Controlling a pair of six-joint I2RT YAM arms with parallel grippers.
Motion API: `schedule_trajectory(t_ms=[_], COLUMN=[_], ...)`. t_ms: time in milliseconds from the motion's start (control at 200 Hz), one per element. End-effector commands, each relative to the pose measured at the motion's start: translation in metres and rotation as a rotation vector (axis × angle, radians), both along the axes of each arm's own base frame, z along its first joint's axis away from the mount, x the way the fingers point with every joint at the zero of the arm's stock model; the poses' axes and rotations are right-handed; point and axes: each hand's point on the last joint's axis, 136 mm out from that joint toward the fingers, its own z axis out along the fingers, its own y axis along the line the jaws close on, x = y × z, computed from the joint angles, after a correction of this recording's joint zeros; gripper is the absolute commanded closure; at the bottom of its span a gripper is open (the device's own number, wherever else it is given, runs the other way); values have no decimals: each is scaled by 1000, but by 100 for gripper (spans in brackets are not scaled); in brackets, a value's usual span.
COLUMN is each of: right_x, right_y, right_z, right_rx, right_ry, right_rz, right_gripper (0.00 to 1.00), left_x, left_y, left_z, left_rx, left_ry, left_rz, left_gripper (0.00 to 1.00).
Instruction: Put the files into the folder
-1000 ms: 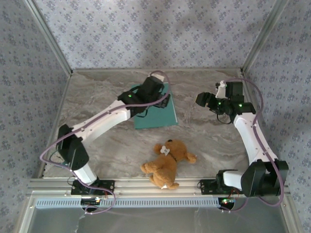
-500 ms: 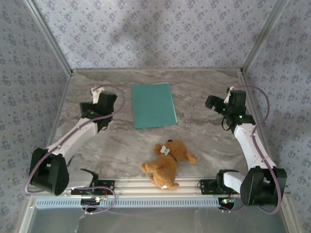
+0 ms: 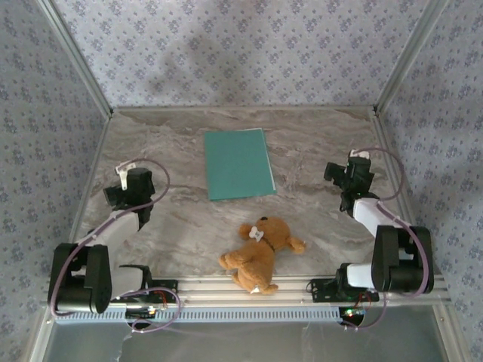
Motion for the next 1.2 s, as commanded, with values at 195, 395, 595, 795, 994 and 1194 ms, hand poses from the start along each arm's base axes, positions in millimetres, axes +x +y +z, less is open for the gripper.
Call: schedule_trajectory(t_ms=[195,395,595,795,994,1194], right_x=[14,9,10,12,12,12], right_y=[20,33,35,33,32,32], right_z=[-12,-20,-23,-24,-24,-24], right_rx=[-95,-134,-117,-78,-75,-75], right_ry=[-140,-181,-164,-159,-160,-160], right_rz=[159,211,224,240,239,241], right_gripper=[0,0,0,0,0,0], left_x=[46,62,62,64,64,64], left_y=[-22,-33,-41,-41,-41,-41], left_z=[2,-7,-20,-22,-23,-22], left_rx=[-72,-103,-110,-108,-108,-107], left_ry=[-164,-185,-199,-198,-194,-194], left_rz=[-202,-280,-334,-332,-332,-333], left_gripper=[0,0,0,0,0,0])
